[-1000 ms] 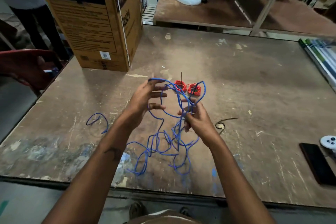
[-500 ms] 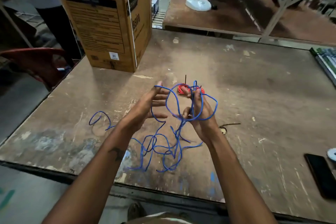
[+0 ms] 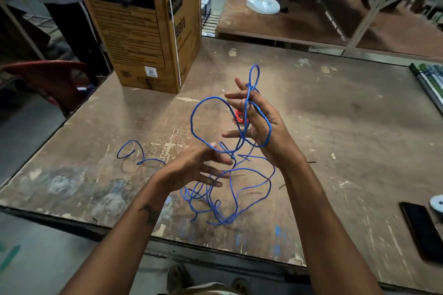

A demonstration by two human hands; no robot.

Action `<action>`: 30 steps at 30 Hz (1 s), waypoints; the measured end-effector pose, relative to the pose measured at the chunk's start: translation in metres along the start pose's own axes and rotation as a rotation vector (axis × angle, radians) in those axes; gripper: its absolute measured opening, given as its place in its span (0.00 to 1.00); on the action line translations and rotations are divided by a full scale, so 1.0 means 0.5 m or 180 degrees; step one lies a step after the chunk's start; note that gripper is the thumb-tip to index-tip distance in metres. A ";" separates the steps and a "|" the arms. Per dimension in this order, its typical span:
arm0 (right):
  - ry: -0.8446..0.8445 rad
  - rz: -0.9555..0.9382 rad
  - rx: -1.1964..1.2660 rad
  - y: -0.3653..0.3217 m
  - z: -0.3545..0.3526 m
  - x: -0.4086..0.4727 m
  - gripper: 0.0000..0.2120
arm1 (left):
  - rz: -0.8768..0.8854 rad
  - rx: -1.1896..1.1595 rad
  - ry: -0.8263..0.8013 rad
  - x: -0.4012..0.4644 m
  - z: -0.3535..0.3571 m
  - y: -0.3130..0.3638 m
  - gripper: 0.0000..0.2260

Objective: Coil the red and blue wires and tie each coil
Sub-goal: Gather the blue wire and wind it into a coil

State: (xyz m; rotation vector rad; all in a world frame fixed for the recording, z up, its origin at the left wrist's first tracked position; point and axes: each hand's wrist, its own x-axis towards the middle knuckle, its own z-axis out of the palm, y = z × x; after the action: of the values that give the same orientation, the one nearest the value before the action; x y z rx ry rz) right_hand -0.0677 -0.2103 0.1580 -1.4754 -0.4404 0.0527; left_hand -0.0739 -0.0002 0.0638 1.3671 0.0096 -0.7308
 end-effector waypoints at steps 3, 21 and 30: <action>-0.0048 -0.0288 -0.0126 -0.053 0.006 0.018 0.15 | 0.0013 0.0550 -0.0052 -0.003 -0.004 -0.013 0.16; -0.0680 -0.0137 -0.0326 -0.141 0.023 -0.020 0.16 | 0.2489 0.2289 0.1985 0.031 0.064 0.057 0.13; -0.0783 0.0732 -0.1253 -0.062 -0.014 -0.069 0.19 | 0.2302 0.0697 0.1172 -0.053 0.080 0.168 0.19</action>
State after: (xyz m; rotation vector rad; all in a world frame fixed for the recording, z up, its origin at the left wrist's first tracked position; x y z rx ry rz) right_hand -0.1041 -0.2308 0.1789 -1.9138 -0.4962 0.3498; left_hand -0.0707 -0.0214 0.1581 1.5578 -0.2673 0.1322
